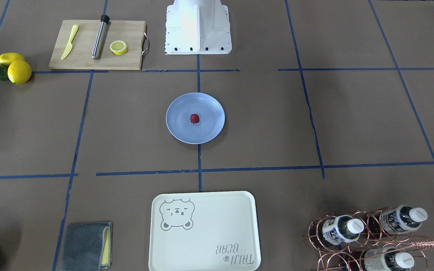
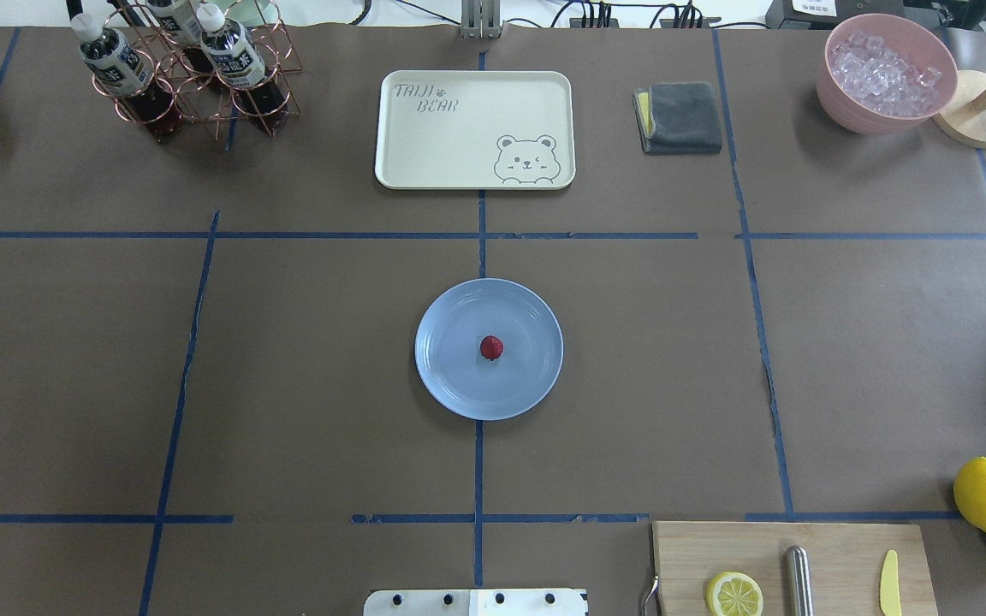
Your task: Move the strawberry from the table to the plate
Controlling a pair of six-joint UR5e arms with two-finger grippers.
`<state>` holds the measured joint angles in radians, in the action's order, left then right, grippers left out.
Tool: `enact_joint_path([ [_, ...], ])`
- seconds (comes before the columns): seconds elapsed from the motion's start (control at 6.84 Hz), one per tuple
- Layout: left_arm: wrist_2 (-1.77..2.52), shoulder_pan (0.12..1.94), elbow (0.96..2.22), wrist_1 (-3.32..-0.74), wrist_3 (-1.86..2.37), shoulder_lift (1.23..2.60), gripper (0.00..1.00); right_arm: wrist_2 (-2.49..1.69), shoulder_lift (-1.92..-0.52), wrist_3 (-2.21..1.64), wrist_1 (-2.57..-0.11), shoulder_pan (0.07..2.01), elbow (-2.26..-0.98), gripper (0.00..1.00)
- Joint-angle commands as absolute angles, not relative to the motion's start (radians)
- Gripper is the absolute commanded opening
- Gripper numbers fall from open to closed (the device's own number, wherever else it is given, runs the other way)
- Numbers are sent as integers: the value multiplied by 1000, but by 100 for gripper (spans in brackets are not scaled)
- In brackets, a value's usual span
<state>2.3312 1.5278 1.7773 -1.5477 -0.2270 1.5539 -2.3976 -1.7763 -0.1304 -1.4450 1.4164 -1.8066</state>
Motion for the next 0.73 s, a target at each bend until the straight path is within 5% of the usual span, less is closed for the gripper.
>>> enact_joint_path([
  [0.0, 2333, 1528, 1784, -1548, -227, 1554, 100, -2398, -1776, -130, -1445, 1414, -1804, 100],
  [0.58, 2332, 1528, 1805, -1543, -225, 1563, 100, -2401, -1775, -130, -1443, 1408, -1805, 100],
])
